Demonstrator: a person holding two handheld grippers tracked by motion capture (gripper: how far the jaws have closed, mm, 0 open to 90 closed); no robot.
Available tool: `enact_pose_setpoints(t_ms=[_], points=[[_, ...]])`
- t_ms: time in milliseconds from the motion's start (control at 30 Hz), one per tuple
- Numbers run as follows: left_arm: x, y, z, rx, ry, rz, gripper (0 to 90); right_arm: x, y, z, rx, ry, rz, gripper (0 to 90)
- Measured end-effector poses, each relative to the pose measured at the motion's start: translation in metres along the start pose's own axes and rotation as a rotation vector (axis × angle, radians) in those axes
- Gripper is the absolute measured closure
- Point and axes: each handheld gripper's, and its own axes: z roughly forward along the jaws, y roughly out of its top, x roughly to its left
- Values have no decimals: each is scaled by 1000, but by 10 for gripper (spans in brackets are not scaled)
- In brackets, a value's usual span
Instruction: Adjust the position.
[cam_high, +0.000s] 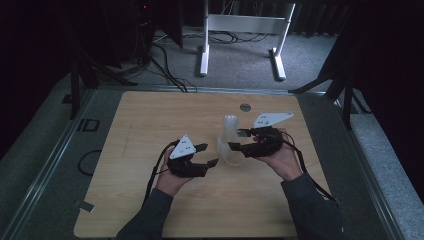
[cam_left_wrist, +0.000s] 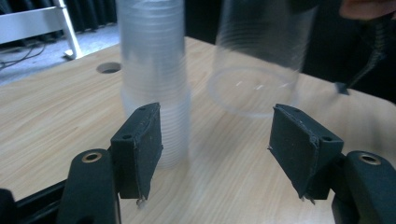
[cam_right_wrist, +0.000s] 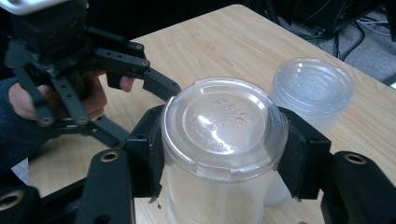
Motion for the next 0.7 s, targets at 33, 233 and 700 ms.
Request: enact_pose_setpoints(t_ms=[33, 233, 700], points=[[-1, 0, 0, -7, -9, -2, 337, 1, -1, 2, 0, 1, -1, 409], [-6, 4, 3, -6, -23, 14, 303, -1, -6, 3, -39, 28, 40, 410], [-16, 10, 15, -85, -56, 7, 268, -1, -10, 1, -91, 59, 79, 410]])
